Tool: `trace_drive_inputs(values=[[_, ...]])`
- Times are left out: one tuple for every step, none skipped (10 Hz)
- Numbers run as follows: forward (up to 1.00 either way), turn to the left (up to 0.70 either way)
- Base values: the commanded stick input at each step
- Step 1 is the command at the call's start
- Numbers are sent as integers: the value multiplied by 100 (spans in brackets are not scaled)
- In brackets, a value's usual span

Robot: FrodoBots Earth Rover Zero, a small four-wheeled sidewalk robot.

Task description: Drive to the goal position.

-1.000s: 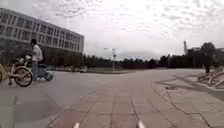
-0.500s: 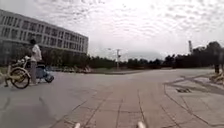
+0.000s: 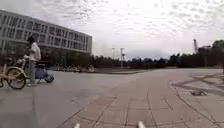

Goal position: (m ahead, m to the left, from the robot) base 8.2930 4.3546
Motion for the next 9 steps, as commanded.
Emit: trace_drive_inputs(values=[[70, 0], [70, 0], [70, 0], [70, 0], [70, 0], [70, 0], [70, 0], [70, 4], [70, 14]])
